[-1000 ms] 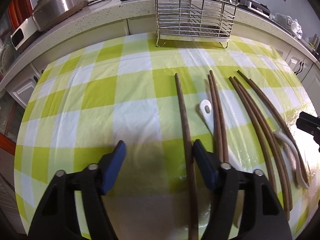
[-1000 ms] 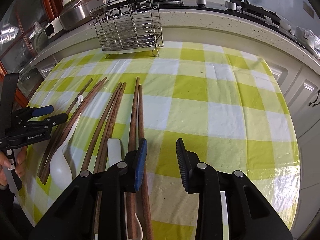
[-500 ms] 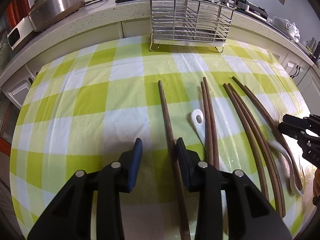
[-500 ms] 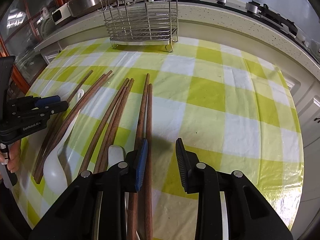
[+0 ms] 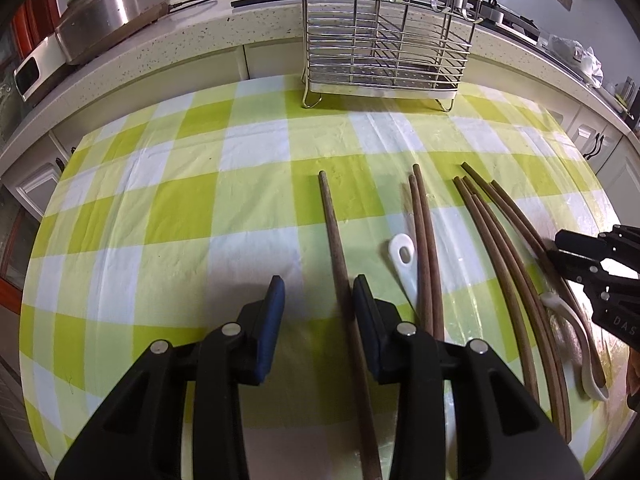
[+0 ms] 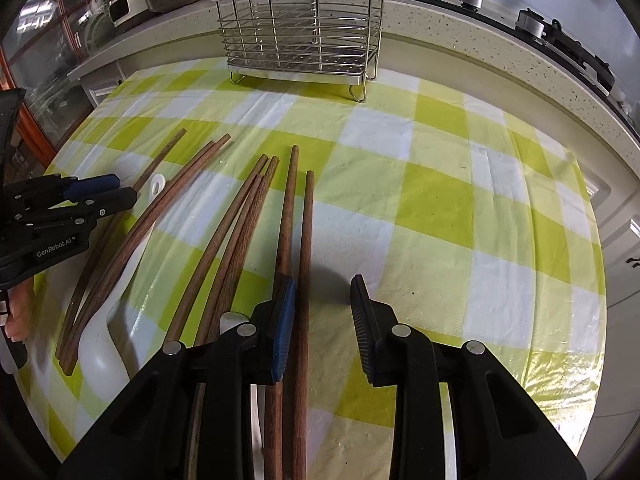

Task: Organize utensils
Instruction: 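Close the right tool on one chopstick while the left tool closes on another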

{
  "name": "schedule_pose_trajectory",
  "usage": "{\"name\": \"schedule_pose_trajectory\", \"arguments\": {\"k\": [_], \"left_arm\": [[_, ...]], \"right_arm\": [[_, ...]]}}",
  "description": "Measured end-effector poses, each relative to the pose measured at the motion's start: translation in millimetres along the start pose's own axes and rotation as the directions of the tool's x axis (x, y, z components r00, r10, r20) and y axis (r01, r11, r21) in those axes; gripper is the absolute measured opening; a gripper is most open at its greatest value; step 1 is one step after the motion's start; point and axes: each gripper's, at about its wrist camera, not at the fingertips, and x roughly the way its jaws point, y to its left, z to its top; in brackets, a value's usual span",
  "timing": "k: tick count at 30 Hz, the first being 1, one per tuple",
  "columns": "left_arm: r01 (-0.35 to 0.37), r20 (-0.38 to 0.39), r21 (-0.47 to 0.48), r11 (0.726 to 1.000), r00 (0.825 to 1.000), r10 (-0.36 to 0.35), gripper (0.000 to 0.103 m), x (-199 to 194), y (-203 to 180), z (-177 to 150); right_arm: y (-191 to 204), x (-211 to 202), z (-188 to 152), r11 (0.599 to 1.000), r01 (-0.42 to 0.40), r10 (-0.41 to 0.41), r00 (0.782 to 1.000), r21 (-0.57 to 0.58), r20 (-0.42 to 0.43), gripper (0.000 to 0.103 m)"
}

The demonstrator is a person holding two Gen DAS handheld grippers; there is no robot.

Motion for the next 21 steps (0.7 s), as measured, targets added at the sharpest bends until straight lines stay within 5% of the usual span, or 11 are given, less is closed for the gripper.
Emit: {"name": "schedule_pose_trajectory", "arguments": {"k": [5,8,11,21], "left_arm": [[-0.003,-0.009,0.017,1.0,1.0,0.003,0.035,0,-1,1],[0.006,-0.006,0.025,1.0,1.0,-0.006,0.031,0,0,0],[0.011,-0.008,0.037,0.999,1.0,-0.011,0.01,-1,0,0],[0.067,-0.014,0.014,0.998,0.998,-0.067,0.006,-6,7,-6]], "right_arm": [[6,-2,-1,0.999,-0.006,0.005,1.0,-0.035,-0.022,0.011],[7,-2,-3,0.999,-0.009,0.008,1.0,-0.037,-0.018,0.01],[6,-3,-4,0.999,-0.017,0.017,1.0,-0.036,-0.008,0.009],[-8,-19,-14,0.995,-0.103,0.102,0.993,0.011,0.067,0.009]]}}
